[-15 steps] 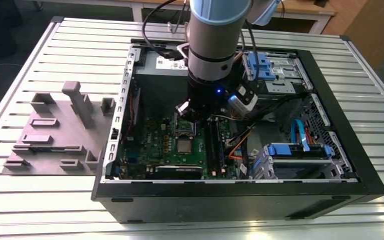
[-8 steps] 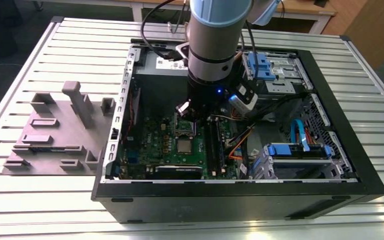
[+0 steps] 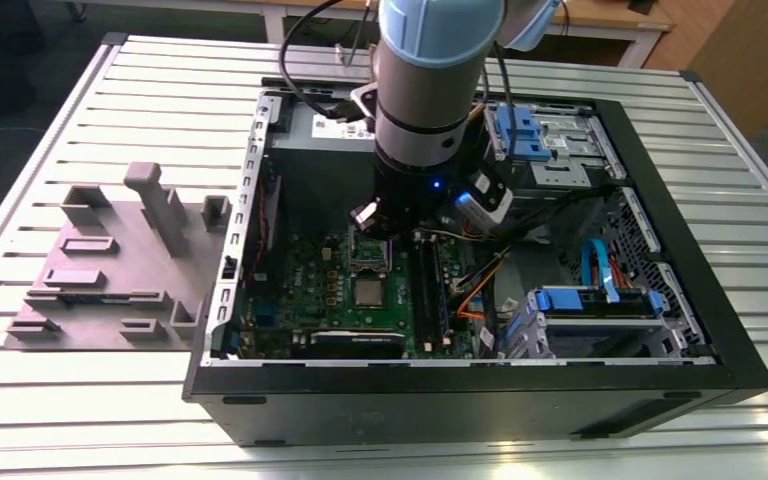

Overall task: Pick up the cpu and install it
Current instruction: 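Close the cpu cover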

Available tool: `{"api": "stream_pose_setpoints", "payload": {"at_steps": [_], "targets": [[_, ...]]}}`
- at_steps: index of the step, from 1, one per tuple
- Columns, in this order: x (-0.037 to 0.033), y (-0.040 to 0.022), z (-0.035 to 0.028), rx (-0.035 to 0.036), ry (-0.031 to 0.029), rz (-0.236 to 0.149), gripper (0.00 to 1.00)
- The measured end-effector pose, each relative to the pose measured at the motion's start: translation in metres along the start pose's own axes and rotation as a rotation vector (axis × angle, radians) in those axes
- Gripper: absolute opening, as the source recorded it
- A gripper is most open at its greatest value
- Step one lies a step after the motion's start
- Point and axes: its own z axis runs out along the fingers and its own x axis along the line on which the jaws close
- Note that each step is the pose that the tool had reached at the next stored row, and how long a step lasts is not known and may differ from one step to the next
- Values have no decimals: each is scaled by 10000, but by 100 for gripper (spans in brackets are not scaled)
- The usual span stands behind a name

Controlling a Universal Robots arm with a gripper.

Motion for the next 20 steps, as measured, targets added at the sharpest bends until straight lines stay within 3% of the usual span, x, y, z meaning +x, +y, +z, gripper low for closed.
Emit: {"api": "stream_pose_setpoints", "payload": {"at_steps": [1, 2, 6, 7, 9, 10, 14, 20], "targets": [[5, -9, 0, -121, -67, 5, 10], [13, -22, -2, -198, -108, 9, 10], [32, -47, 20, -322, -177, 17, 10], [34, -46, 24, -389, -214, 20, 10], [42, -50, 28, -591, -325, 27, 10], [48, -50, 33, -629, -346, 31, 10], [69, -45, 76, -679, -377, 51, 10], [70, -47, 99, -683, -378, 55, 10]]}}
